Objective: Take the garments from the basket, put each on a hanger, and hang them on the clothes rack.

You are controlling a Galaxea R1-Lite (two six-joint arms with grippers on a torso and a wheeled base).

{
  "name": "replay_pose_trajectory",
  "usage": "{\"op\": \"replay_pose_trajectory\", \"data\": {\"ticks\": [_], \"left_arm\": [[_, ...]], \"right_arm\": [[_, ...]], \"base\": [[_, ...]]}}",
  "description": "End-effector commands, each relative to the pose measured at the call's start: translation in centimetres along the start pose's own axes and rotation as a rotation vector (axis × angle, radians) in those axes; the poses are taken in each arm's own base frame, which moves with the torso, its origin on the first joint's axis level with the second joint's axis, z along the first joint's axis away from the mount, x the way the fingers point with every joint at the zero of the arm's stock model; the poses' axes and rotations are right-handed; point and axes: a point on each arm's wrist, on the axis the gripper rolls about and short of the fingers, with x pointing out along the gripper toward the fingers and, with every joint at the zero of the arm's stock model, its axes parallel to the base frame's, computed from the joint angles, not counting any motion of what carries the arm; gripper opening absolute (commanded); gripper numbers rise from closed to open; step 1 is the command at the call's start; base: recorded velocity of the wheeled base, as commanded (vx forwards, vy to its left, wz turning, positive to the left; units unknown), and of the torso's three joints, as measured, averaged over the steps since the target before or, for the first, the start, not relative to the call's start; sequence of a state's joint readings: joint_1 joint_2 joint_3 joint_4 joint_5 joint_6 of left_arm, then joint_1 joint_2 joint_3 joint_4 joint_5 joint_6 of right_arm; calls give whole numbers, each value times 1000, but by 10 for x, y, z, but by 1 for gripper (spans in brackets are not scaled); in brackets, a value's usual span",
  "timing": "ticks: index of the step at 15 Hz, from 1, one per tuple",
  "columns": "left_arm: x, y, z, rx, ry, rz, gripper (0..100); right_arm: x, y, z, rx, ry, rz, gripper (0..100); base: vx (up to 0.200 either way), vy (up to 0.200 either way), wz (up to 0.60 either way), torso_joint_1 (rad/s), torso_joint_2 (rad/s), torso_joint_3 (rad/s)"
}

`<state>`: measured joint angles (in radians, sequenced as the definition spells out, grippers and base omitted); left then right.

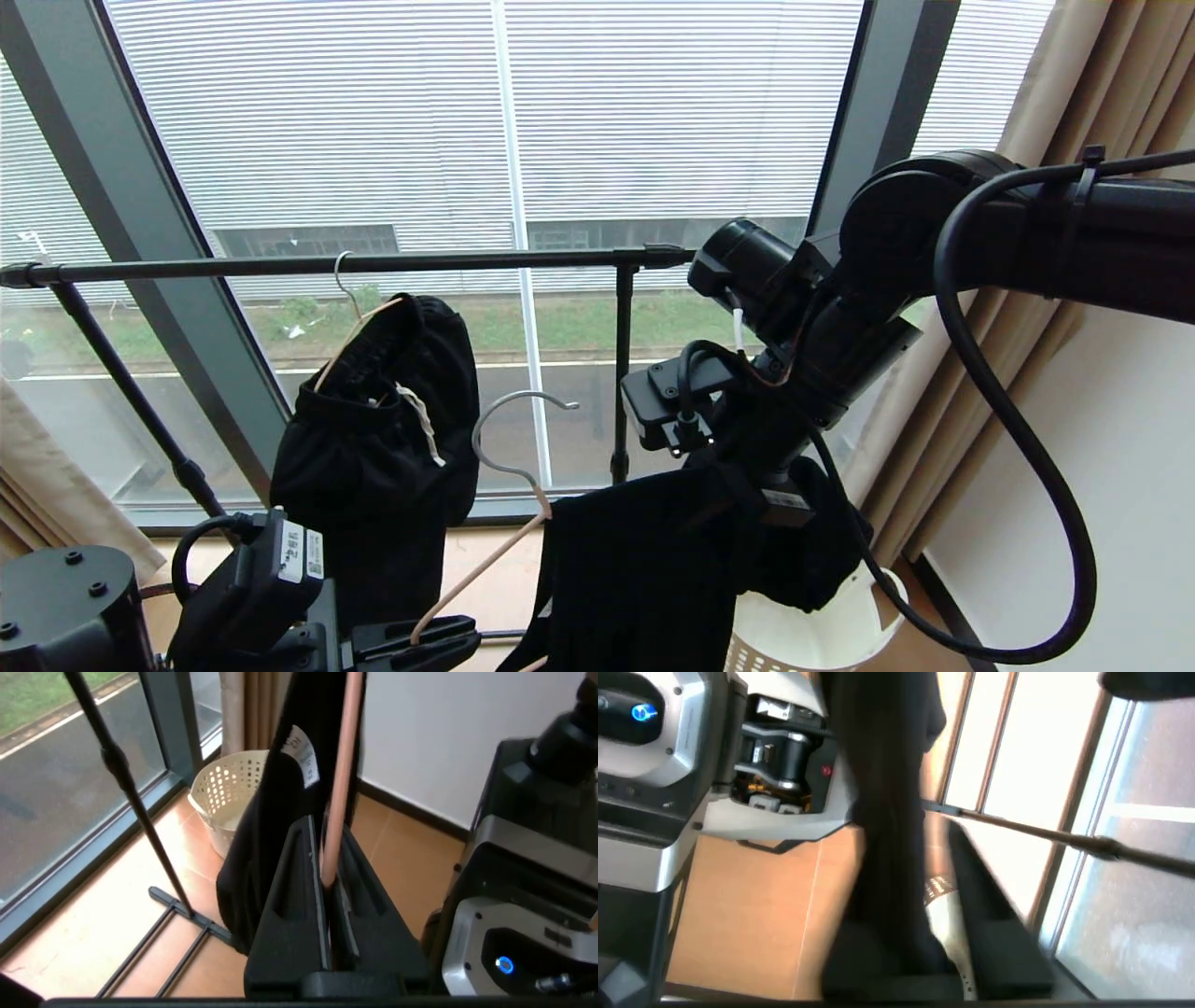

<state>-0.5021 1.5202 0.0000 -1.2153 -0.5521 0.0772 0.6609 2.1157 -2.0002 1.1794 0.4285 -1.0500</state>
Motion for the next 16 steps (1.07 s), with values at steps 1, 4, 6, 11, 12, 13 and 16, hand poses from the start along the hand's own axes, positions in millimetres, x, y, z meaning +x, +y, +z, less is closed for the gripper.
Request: {"op": "replay_pose_trajectory", "data": {"ticks": [1,4,6,11,12,13,16], "left_arm": [[0,0,0,-2,2,0,0],[0,0,0,0,-2,2,0],[0,0,1,2,-5,1,0],[2,1,-2,47,9,1,100],[2,2,-2,41,13,2,100],[4,3,-5,27,28,4,100],[-1,7,0,37,-6,41,100]], "right_arm": [[-1,1,0,-2,-1,-2,0],[-2,1,1,-3,-2,-4,0],[-2,1,1,-3,0,-4,0],[-5,3,1,-6,-4,-10,0],[-5,2,1,-6,-2,-12,0],[-6,3,1,-7,-3,-12,0],[-12,6,2,11,-9,-26,0]], "base": [[0,0,0,0,0,0],[0,0,0,0,0,0],[0,0,0,0,0,0],[0,0,0,0,0,0],[0,0,0,0,0,0],[0,0,0,0,0,0],[0,0,0,0,0,0]]}}
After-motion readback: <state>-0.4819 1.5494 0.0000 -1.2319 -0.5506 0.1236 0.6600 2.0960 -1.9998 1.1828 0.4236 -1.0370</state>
